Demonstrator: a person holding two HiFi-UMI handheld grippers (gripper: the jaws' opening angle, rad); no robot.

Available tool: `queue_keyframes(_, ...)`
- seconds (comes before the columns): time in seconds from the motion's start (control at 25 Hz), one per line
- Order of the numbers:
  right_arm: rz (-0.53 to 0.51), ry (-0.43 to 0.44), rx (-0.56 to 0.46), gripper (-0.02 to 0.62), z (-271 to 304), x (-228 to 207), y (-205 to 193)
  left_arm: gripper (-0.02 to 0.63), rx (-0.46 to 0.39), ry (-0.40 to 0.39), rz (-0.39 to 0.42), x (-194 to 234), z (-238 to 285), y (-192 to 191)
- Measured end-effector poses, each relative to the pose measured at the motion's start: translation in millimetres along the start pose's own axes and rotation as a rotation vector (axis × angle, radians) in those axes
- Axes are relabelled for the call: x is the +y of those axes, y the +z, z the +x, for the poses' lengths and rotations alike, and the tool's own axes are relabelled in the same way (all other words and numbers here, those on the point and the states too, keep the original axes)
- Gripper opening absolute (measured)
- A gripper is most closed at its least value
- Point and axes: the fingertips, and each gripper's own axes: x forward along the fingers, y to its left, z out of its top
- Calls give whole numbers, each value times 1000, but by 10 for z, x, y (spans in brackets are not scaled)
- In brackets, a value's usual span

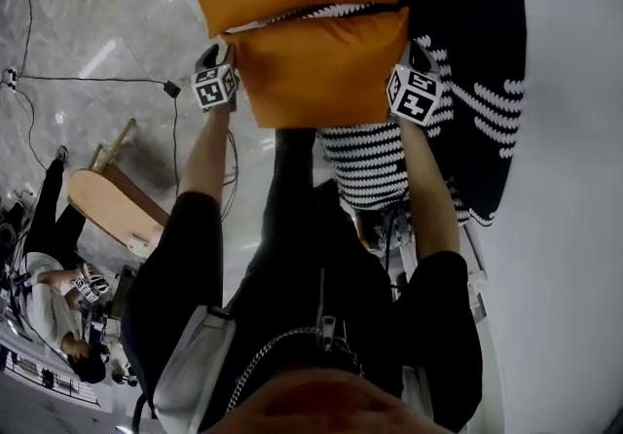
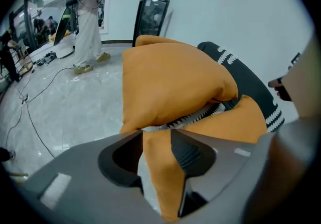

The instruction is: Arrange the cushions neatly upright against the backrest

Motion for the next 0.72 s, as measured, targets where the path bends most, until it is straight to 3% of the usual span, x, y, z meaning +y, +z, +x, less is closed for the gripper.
queue_keyframes(0.36, 19, 22, 138, 126, 887, -127, -138, 190, 7, -21, -109, 65, 498, -186)
queue_keyframes(0.6, 62, 6, 168, 138, 1156, -165, -222, 197, -23, -69, -260, 148, 535, -247)
queue_keyframes(0.72, 66, -24, 186, 135, 1221, -210, -255, 149, -10, -124, -265, 96, 540, -239)
